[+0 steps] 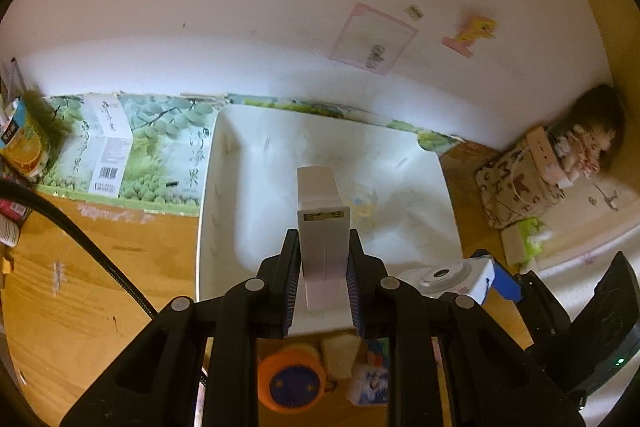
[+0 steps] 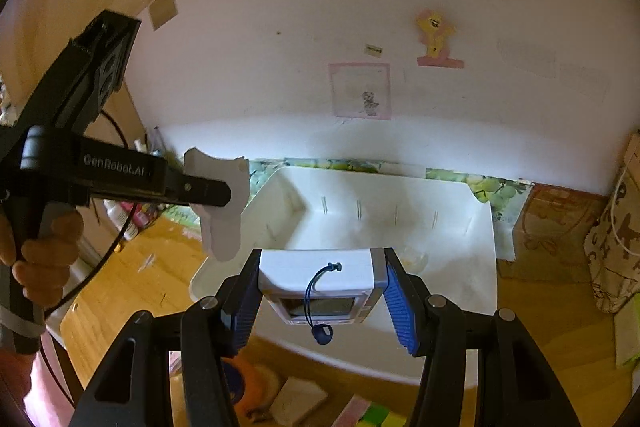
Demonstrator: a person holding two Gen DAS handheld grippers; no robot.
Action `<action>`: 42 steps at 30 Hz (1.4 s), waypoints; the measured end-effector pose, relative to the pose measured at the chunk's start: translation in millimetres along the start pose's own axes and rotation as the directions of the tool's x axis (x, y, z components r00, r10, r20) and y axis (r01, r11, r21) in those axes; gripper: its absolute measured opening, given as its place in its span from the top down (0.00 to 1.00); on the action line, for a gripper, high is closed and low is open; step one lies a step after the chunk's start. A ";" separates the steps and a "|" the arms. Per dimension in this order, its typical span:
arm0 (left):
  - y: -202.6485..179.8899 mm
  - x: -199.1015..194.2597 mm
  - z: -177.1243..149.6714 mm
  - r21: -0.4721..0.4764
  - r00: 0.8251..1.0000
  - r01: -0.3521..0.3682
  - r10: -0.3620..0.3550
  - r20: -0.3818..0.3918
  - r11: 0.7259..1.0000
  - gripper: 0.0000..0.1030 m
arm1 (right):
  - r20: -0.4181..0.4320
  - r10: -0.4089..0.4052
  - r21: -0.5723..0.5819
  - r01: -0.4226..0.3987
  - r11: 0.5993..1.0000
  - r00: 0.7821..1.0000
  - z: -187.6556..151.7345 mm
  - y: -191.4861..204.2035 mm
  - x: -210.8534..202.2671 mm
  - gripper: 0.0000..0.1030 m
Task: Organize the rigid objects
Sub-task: 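Carry both pieces into the white bin and open both grippers, then withdraw both grippers from the bin back over the table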
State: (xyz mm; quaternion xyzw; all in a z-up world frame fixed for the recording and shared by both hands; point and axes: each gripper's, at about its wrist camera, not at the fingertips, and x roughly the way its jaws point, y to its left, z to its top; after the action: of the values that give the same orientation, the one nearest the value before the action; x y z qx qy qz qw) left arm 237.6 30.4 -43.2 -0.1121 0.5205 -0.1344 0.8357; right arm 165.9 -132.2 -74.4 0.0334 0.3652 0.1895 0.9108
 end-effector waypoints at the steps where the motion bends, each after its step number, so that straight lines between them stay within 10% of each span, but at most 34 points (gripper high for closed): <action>1: 1.3 5.0 3.3 -0.005 1.000 -0.001 0.001 -0.003 1.000 0.78 | 0.000 0.004 0.005 -0.004 1.000 1.000 2.0 -1.0 4.7 0.45; 17: 2.1 65.5 17.7 -0.006 0.997 -0.006 0.005 -0.075 1.000 0.74 | -0.092 0.026 0.047 -0.021 0.999 0.995 0.7 -6.3 69.2 0.45; 23: 0.3 58.3 18.9 0.010 0.999 -0.017 0.017 -0.037 1.000 0.37 | -0.128 0.006 0.065 0.002 0.998 0.992 -1.6 -9.4 75.8 0.44; 42: -10.3 -15.7 -1.3 0.015 0.997 -0.009 0.008 0.083 1.000 0.27 | 0.060 0.042 0.136 -0.050 0.989 0.997 21.2 -2.2 -12.2 0.21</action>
State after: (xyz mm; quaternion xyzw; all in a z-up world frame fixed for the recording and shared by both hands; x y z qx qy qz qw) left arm 228.7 25.9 -27.2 -0.1088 0.4849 -0.1300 0.8580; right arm 172.9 -137.1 -51.3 0.1097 0.3506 0.1839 0.9117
